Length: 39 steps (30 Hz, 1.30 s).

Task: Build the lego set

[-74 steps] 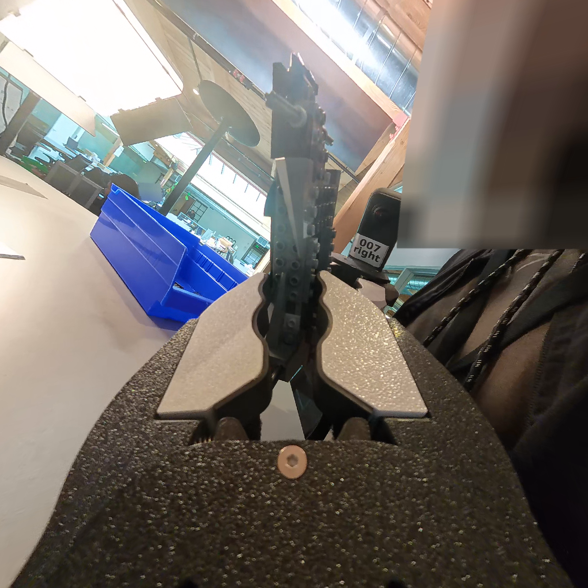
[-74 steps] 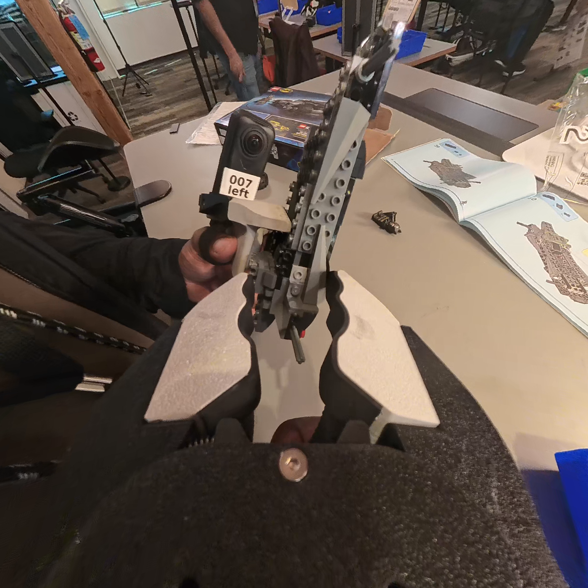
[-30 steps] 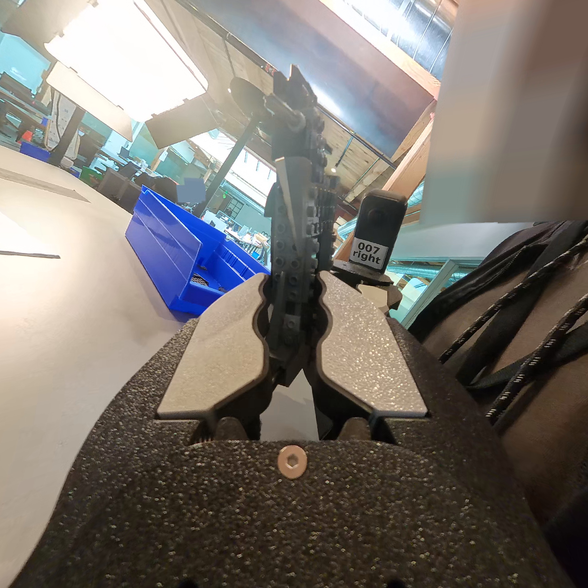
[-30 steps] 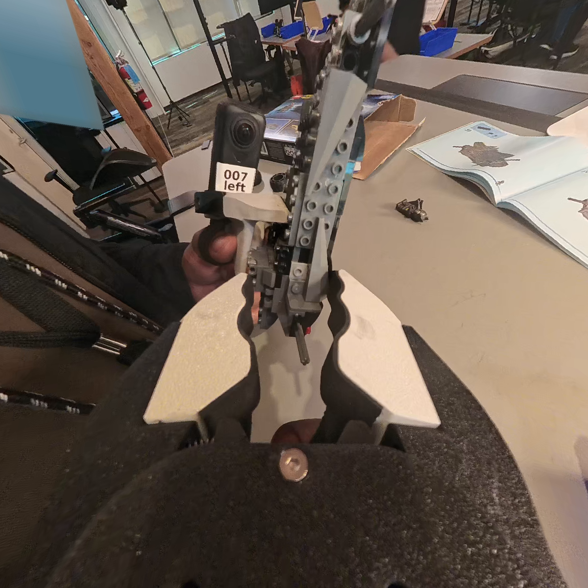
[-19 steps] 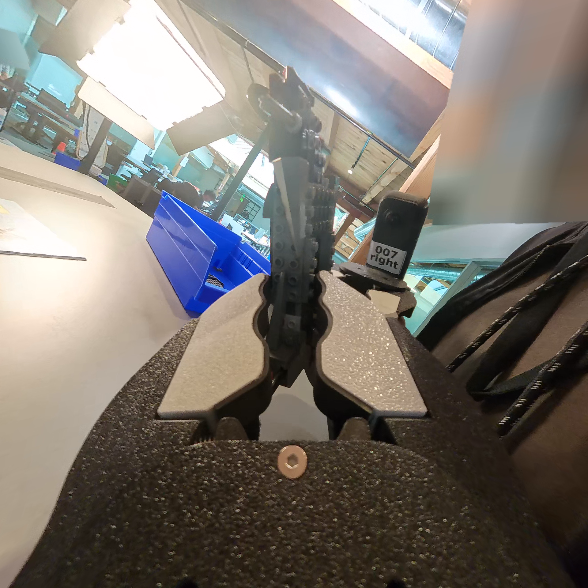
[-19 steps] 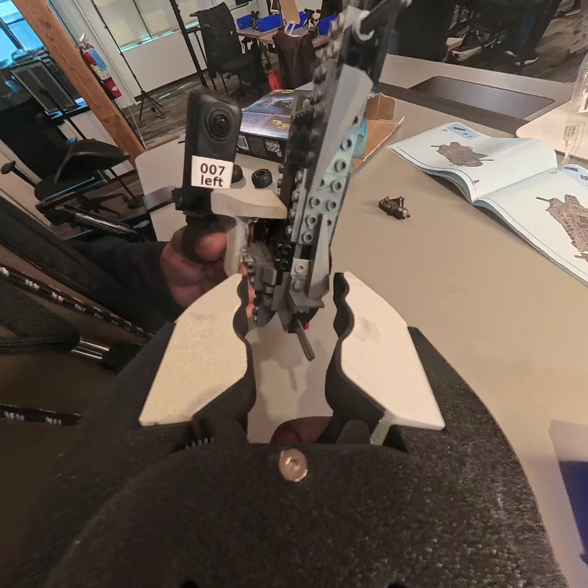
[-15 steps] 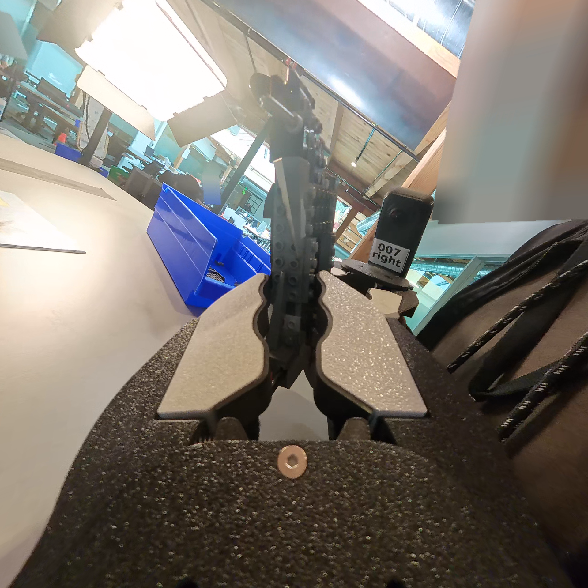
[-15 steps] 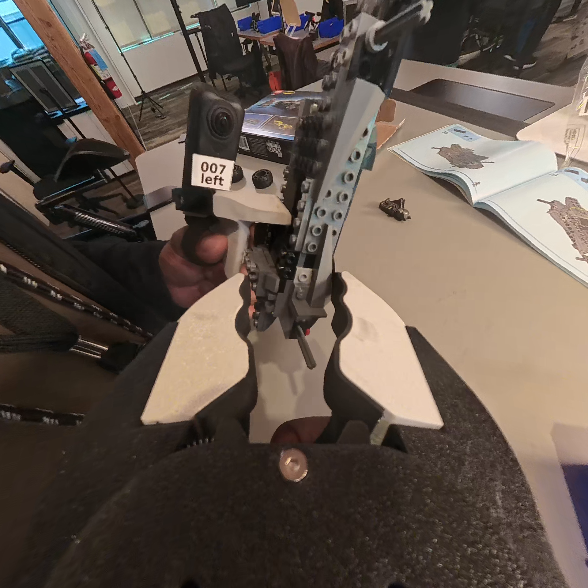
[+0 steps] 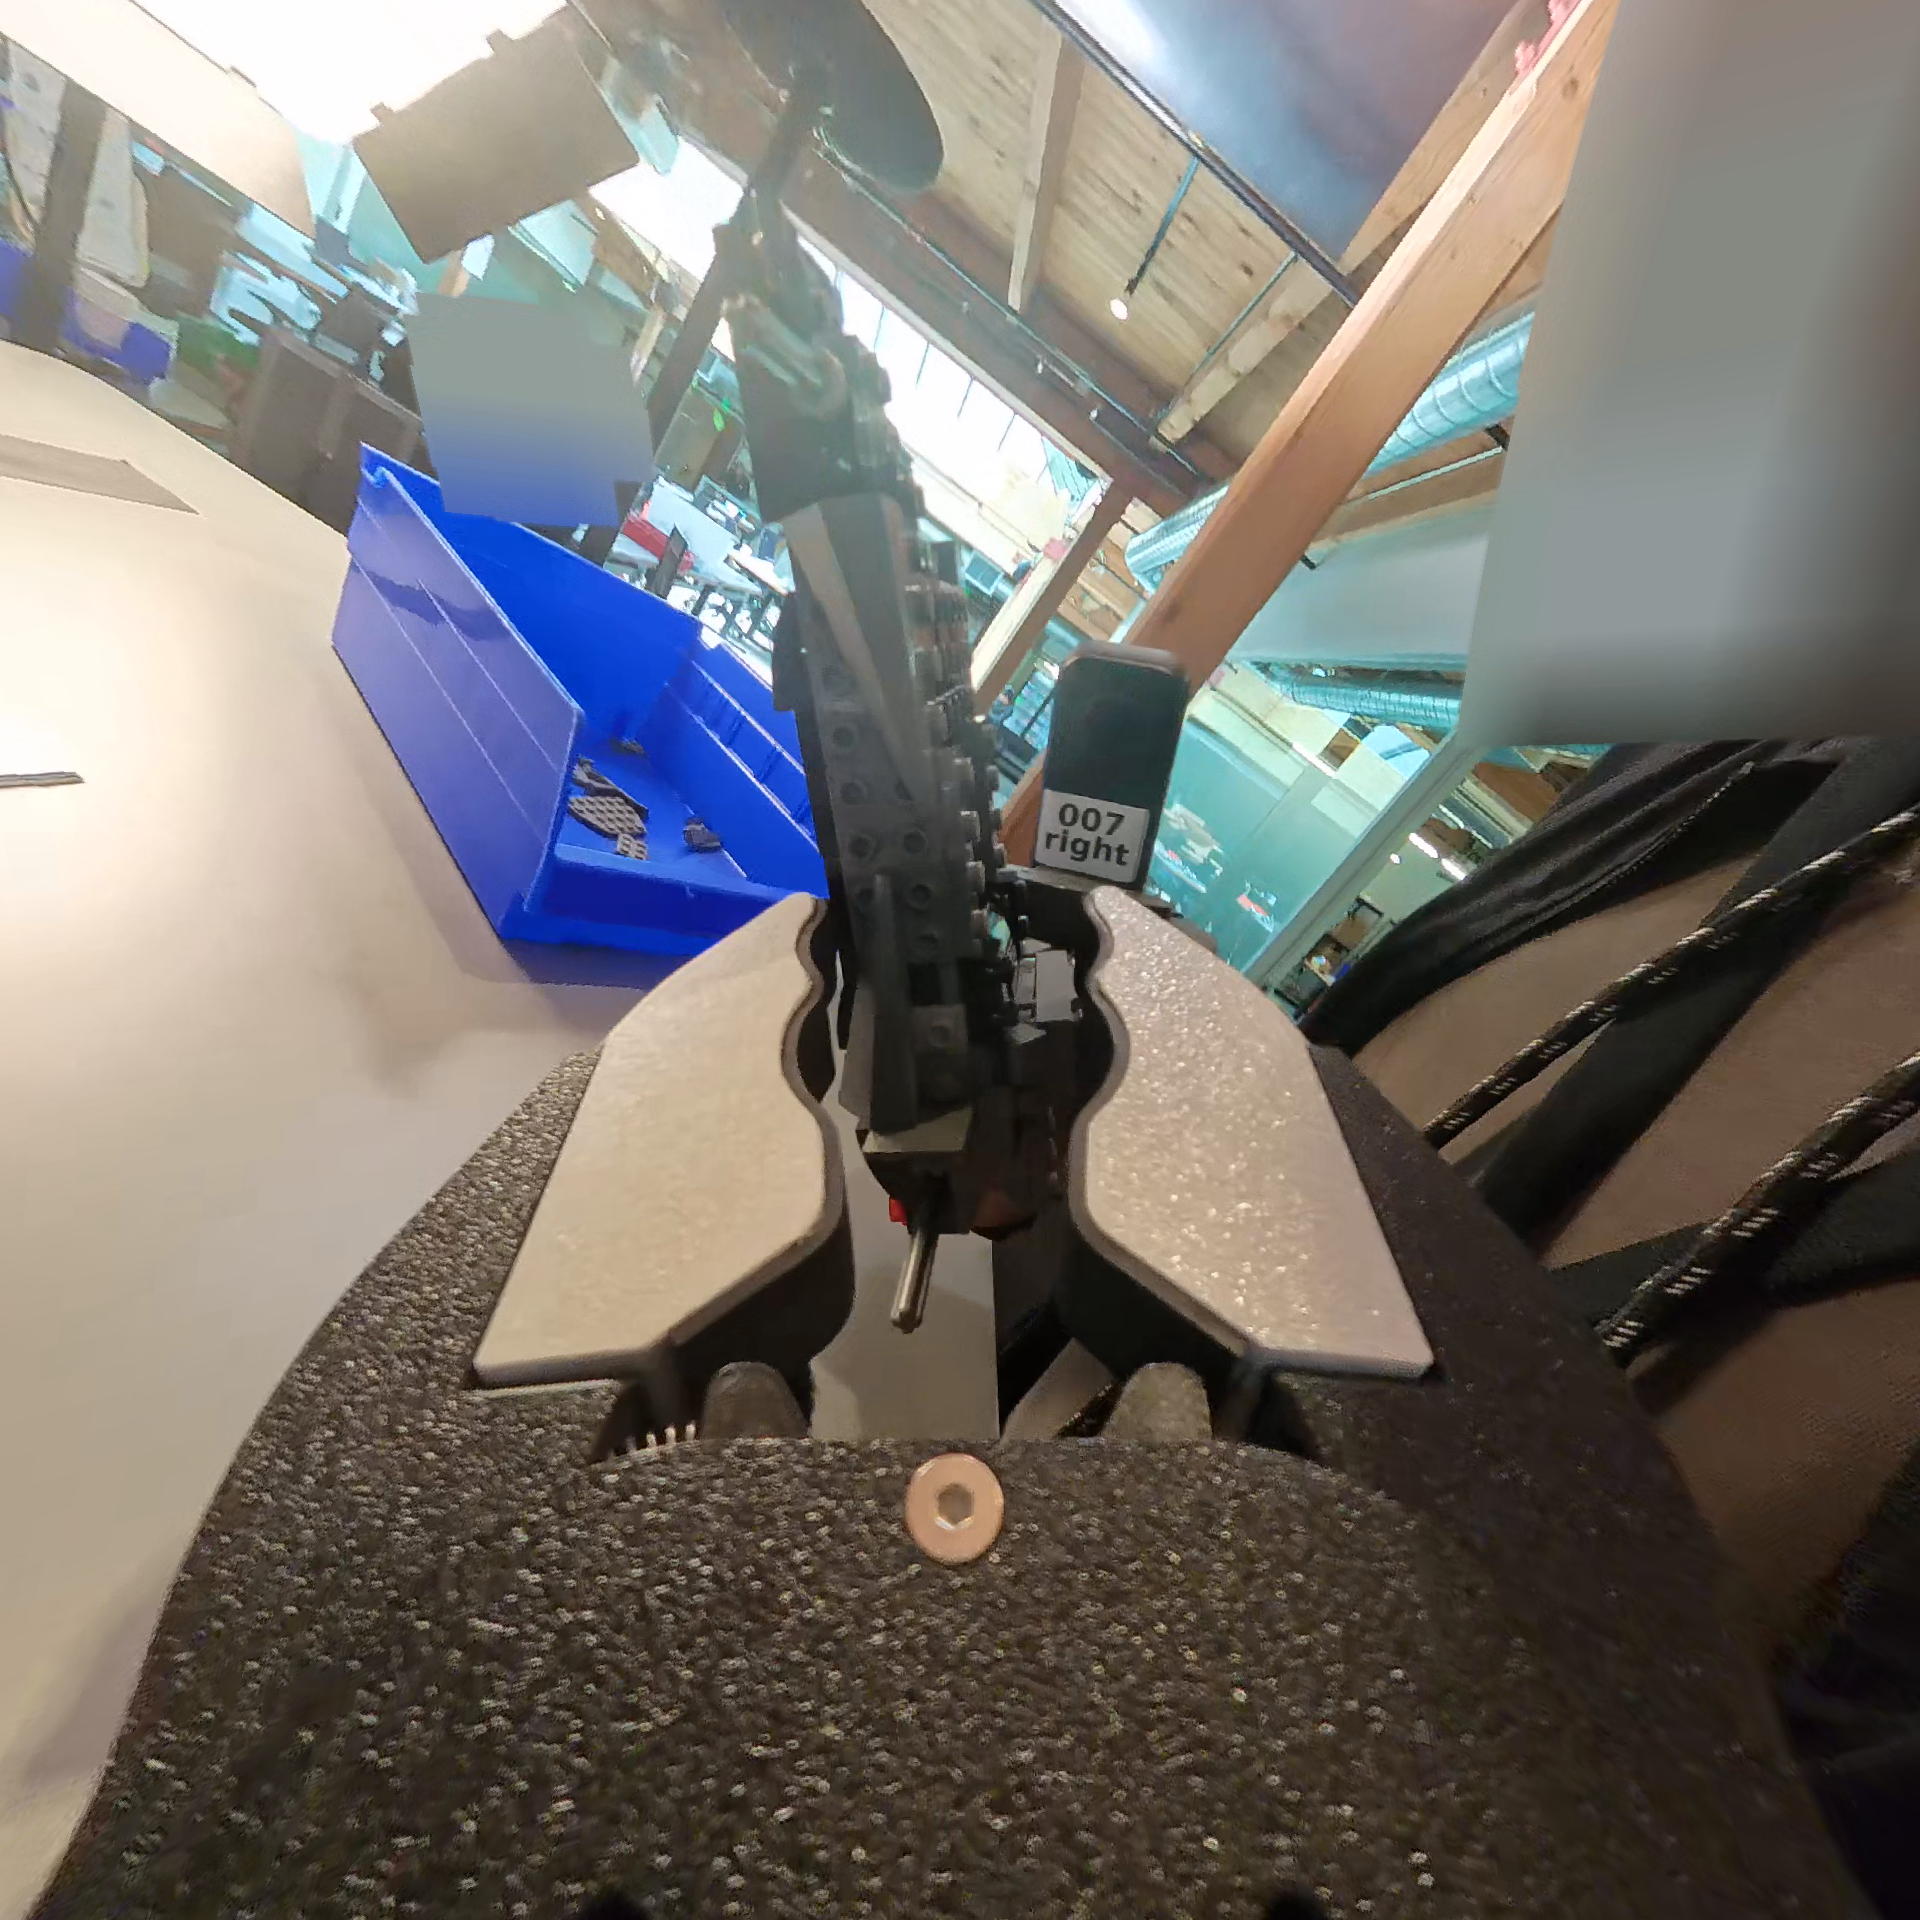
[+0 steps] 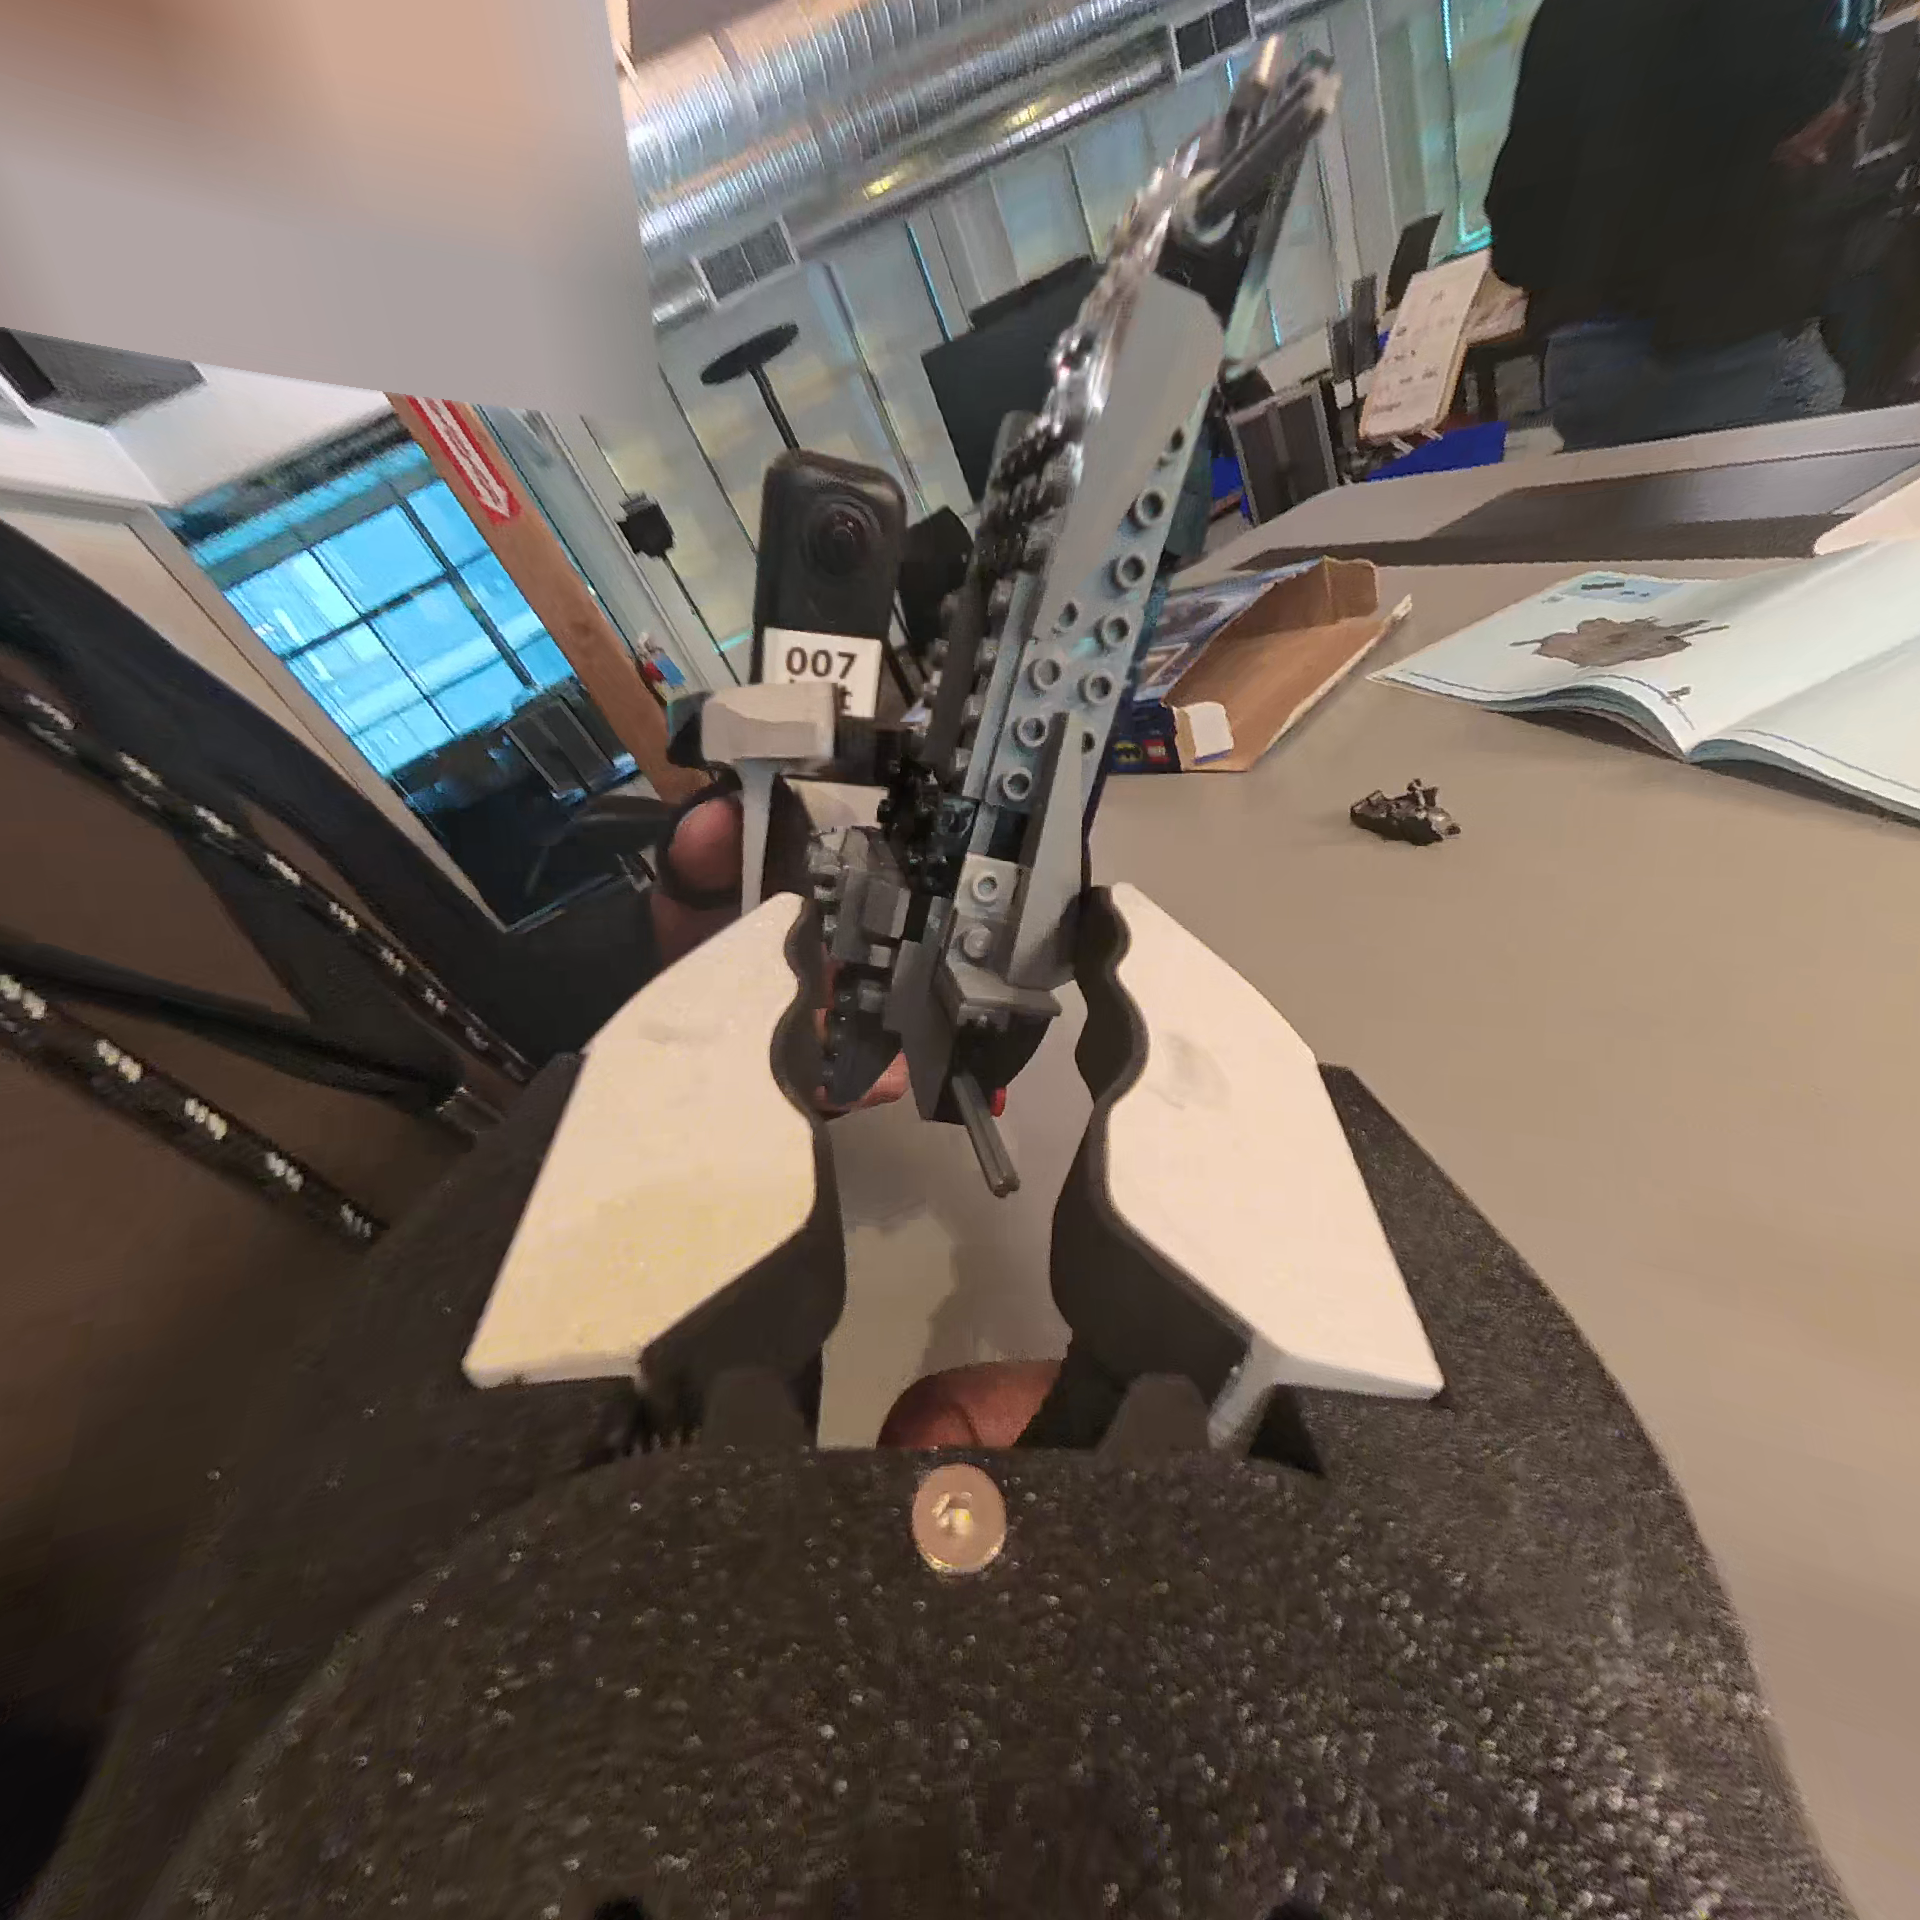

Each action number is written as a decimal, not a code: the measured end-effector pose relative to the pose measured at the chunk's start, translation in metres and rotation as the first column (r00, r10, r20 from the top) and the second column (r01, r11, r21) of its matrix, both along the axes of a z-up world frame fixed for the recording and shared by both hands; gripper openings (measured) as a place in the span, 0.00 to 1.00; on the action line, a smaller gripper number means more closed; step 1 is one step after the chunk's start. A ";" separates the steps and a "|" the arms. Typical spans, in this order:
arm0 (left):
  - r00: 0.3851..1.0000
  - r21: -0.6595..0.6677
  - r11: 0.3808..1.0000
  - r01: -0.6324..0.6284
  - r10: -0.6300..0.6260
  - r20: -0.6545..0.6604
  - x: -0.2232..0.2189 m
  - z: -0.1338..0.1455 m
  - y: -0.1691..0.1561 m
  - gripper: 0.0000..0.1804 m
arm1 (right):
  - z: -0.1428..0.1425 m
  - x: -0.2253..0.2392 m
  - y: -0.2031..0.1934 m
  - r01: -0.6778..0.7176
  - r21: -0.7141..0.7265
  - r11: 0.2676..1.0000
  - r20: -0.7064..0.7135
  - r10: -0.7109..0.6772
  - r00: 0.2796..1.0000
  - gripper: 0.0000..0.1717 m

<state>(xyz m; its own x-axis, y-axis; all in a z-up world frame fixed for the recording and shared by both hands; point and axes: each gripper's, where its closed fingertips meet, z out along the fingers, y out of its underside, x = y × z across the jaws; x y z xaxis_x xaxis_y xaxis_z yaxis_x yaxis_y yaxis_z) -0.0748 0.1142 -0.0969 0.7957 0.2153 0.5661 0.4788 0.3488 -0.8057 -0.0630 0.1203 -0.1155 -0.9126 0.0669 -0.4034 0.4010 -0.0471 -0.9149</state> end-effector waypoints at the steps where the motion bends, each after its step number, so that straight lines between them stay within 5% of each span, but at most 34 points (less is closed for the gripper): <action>1: 1.000 -0.021 1.000 0.017 -0.017 0.003 0.002 -0.001 0.003 0.25 | 0.002 0.000 0.002 -0.003 -0.027 1.000 0.006 0.003 1.000 0.27; 7: 0.997 -0.085 0.993 0.078 -0.076 0.024 0.010 0.001 0.013 0.29 | 0.011 0.000 0.011 0.000 -0.158 0.987 0.018 0.002 1.000 0.27; 23: 0.998 -0.306 0.951 -0.051 0.058 0.013 0.011 0.004 0.029 0.29 | 0.021 -0.002 0.037 -0.010 -0.425 0.905 -0.082 -0.028 0.996 0.27; 39: 0.987 -0.380 0.916 -0.130 0.082 -0.141 0.019 0.017 0.032 0.27 | 0.029 0.004 0.033 -0.119 -0.464 0.878 -0.097 0.083 0.992 0.27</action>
